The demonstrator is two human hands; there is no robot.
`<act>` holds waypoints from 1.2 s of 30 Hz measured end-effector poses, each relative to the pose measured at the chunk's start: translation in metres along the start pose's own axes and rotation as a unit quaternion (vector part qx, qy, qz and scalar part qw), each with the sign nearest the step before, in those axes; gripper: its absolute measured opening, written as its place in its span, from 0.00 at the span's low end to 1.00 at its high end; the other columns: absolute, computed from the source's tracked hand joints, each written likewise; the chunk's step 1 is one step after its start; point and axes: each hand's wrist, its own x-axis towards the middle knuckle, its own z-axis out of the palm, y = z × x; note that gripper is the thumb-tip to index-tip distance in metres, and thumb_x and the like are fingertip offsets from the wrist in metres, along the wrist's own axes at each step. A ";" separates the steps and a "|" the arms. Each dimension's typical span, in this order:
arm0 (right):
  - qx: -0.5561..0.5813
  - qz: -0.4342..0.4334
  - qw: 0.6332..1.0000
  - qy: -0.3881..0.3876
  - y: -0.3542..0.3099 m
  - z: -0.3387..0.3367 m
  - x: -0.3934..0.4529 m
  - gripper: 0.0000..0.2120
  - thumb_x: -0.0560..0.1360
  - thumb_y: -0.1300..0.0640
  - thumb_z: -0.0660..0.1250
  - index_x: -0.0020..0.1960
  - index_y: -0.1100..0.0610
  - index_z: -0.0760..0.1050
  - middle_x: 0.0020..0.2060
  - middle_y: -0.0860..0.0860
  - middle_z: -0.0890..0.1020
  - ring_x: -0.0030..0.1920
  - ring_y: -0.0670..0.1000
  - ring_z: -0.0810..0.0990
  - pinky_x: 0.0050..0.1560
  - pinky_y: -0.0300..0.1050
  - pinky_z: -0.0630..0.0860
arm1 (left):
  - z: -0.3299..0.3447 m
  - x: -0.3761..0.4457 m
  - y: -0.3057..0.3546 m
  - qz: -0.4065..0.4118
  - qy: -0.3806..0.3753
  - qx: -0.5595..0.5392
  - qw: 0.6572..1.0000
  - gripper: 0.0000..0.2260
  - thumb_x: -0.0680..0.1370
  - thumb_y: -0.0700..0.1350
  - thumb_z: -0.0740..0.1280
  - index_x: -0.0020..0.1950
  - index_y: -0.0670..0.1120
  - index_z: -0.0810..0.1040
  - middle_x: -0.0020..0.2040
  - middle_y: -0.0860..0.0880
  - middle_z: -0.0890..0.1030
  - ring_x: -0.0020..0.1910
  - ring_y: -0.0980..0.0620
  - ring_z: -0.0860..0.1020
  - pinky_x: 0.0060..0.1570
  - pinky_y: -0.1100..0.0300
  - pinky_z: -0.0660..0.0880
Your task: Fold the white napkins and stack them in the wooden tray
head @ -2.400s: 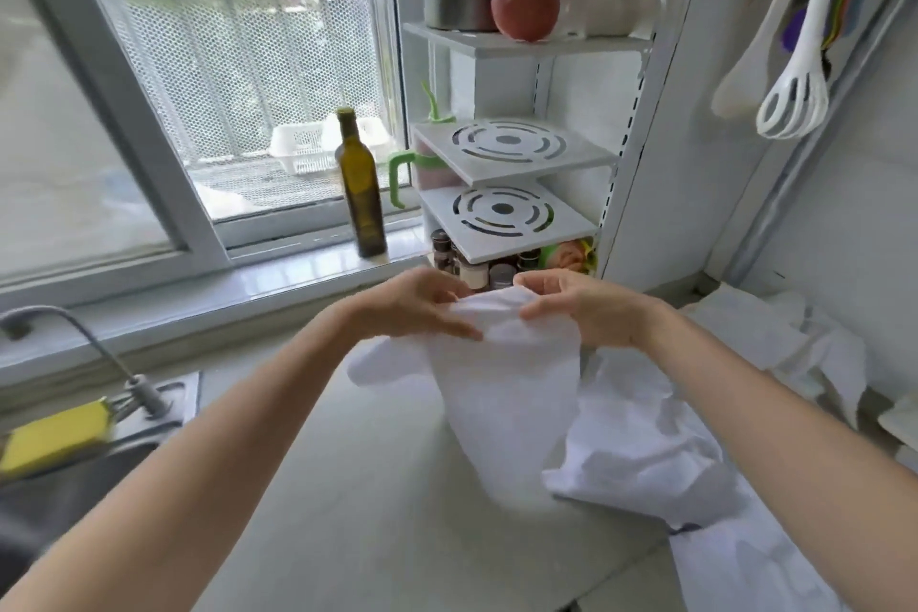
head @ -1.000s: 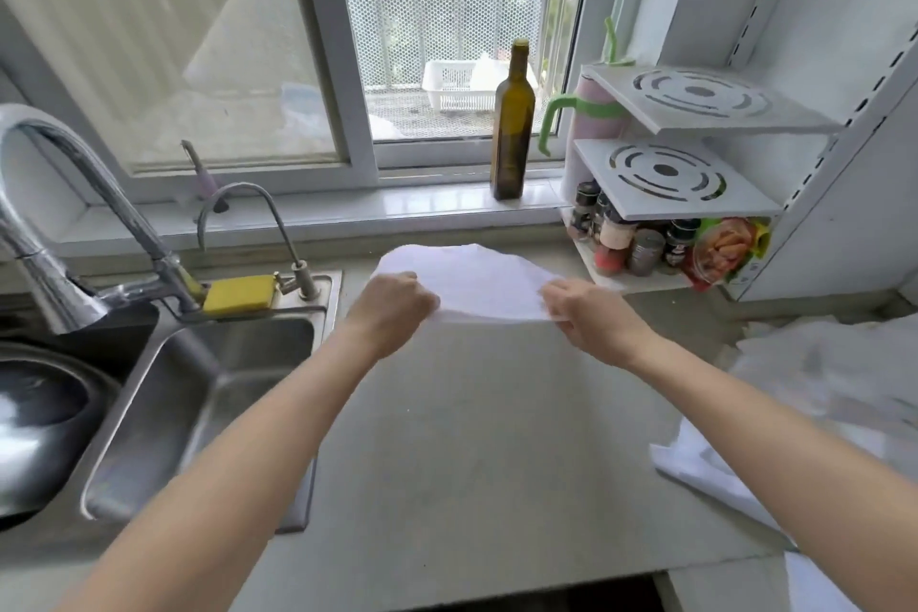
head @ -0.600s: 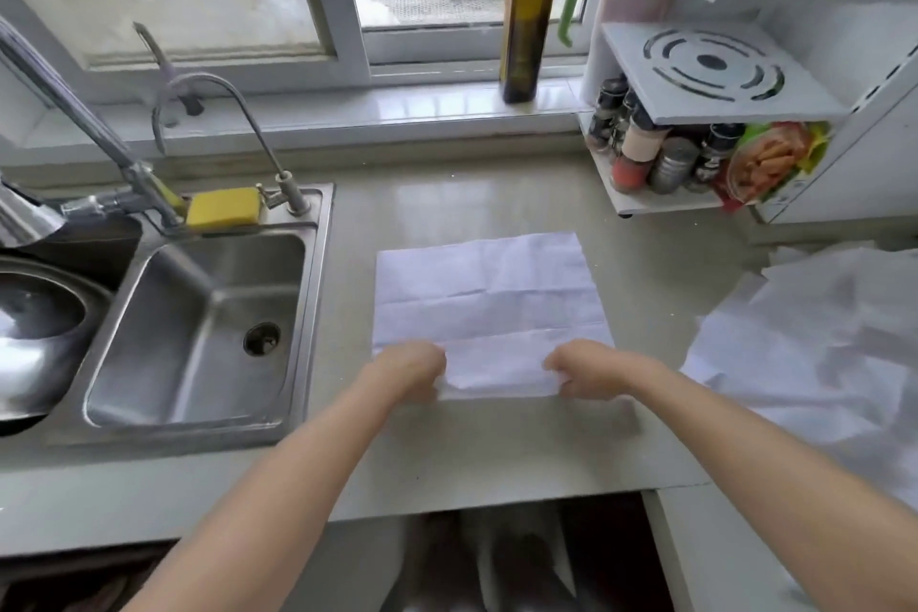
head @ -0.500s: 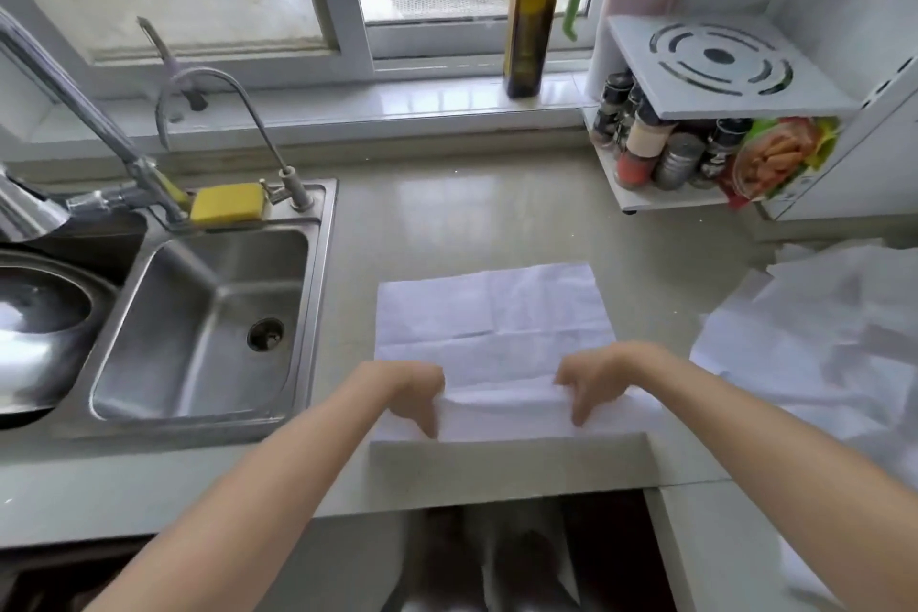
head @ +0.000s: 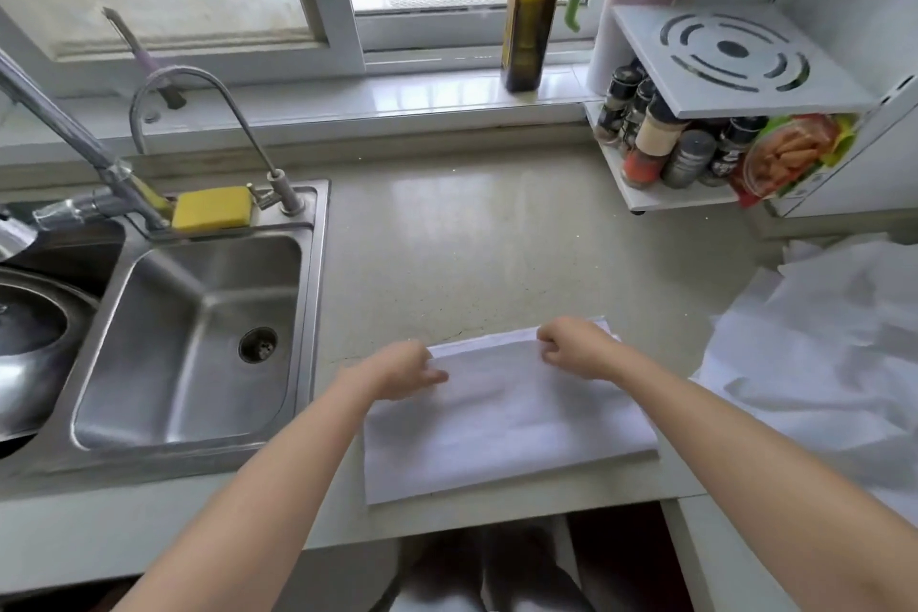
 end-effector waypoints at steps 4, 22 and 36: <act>0.038 0.017 0.999 0.025 -0.007 0.017 0.019 0.05 0.78 0.56 0.60 0.43 0.53 0.68 0.46 0.55 0.78 0.46 0.56 0.75 0.38 0.44 0.65 | 0.006 0.010 0.000 -0.011 0.102 0.014 0.995 0.15 0.82 0.50 0.58 0.49 0.39 0.76 0.50 0.39 0.80 0.50 0.41 0.77 0.42 0.55 0.67; -0.059 -0.025 0.994 0.089 -0.017 0.032 0.051 0.04 0.79 0.60 0.53 0.46 0.57 0.64 0.50 0.58 0.77 0.51 0.59 0.74 0.50 0.52 0.67 | 0.039 0.022 0.002 -0.123 0.188 0.144 0.964 0.13 0.80 0.38 0.54 0.63 0.43 0.69 0.63 0.43 0.74 0.63 0.44 0.71 0.60 0.52 0.67; -0.101 -0.030 0.990 0.098 -0.022 0.030 0.047 0.03 0.78 0.62 0.53 0.46 0.55 0.62 0.52 0.58 0.77 0.52 0.59 0.74 0.48 0.49 0.63 | 0.042 0.019 0.003 -0.151 0.215 0.157 0.952 0.12 0.82 0.42 0.51 0.61 0.45 0.70 0.62 0.45 0.74 0.62 0.45 0.71 0.58 0.53 0.66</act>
